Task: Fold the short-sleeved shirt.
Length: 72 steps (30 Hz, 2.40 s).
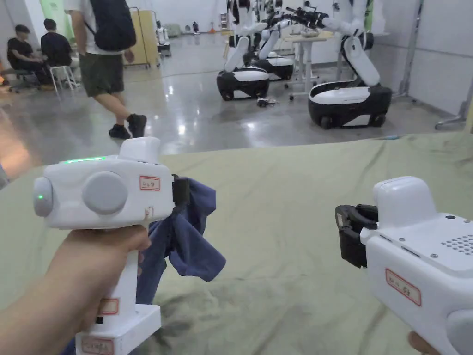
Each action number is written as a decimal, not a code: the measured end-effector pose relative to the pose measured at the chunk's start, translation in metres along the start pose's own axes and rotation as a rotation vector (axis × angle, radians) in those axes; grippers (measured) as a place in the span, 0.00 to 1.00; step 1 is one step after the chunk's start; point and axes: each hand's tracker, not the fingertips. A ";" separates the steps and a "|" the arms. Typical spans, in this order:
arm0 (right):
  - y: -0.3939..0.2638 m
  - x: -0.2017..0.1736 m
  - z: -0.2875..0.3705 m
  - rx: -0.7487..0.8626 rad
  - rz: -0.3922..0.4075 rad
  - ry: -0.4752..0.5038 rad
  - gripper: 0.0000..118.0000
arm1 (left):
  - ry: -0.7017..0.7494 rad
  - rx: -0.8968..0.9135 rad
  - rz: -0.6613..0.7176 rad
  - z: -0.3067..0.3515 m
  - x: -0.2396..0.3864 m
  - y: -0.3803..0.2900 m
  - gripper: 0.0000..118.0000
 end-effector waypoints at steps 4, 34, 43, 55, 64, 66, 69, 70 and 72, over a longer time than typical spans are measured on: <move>-0.011 0.066 0.053 0.002 -0.004 -0.119 0.00 | -0.194 -0.026 -0.011 -0.048 0.105 0.005 0.01; -0.051 0.121 0.094 -0.089 -0.104 -0.185 0.00 | -0.073 0.129 -0.147 0.056 0.014 -0.081 0.07; -0.028 0.059 0.069 -0.063 -0.097 -0.107 0.00 | 0.219 -0.078 0.067 0.164 -0.169 -0.189 0.00; -0.038 0.027 0.062 -0.075 -0.038 -0.071 0.00 | 0.292 -0.391 0.229 0.090 -0.226 -0.224 0.85; -0.045 0.034 0.061 -0.099 -0.065 -0.086 0.00 | 0.347 -0.475 0.121 0.069 -0.219 -0.245 0.32; -0.047 0.039 0.062 -0.105 -0.067 -0.092 0.00 | 0.319 -0.467 0.008 0.068 -0.204 -0.237 0.02; -0.052 0.051 0.062 -0.120 -0.086 -0.121 0.00 | 0.301 -0.483 -0.100 0.065 -0.185 -0.237 0.02; -0.053 0.056 0.061 -0.125 -0.079 -0.139 0.00 | 0.246 -0.480 -0.091 0.065 -0.182 -0.237 0.02; -0.055 0.067 0.060 -0.145 -0.063 -0.165 0.00 | 0.240 -0.444 -0.050 0.069 -0.180 -0.233 0.02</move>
